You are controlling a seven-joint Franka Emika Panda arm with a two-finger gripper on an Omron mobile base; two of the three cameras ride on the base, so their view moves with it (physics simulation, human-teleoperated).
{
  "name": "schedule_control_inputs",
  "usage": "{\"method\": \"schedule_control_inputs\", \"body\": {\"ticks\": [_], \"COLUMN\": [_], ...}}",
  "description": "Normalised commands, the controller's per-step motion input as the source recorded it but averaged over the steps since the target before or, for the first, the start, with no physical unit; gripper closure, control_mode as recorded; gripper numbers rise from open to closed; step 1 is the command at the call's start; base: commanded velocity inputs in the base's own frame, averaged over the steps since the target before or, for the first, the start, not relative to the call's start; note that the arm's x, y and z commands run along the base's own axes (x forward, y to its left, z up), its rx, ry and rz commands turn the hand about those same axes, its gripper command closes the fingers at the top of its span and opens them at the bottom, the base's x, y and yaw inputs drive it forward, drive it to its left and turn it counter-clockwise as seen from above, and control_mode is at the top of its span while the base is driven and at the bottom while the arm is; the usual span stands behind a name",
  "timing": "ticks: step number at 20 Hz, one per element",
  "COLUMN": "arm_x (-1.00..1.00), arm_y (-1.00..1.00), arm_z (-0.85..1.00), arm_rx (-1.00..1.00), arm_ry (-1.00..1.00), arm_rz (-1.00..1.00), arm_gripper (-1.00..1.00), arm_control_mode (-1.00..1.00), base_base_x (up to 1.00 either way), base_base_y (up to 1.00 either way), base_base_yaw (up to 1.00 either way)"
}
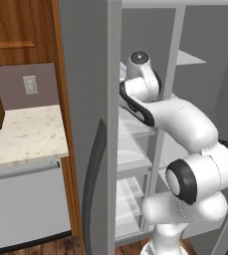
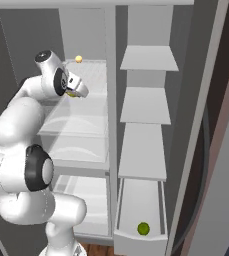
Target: Take the lime and lemon from the fridge shelf and place them in the freezer drawer to begin freezing them.
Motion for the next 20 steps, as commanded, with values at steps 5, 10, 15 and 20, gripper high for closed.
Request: {"method": "schedule_control_inputs", "body": {"ticks": [5,10,15,20], "arm_x": [-1.00,-1.00,-1.00,-0.18], "arm_y": [0.10,0.01,0.00,0.00], "arm_z": [0.00,0.00,-0.18,-0.04], "arm_rx": [0.01,0.04,0.02,0.00], "arm_ry": [-0.07,-0.01,0.01,0.02], "arm_rz": [0.02,0.03,0.03,0.00], "arm_gripper": [1.00,1.00,1.00,1.00], "arm_control_mode": [-1.00,-1.00,-1.00,-1.00], "base_base_x": [0.00,0.00,0.00,0.00], "base_base_y": [0.00,0.00,0.00,0.00], "base_base_yaw": [0.00,0.00,0.00,0.00]}}
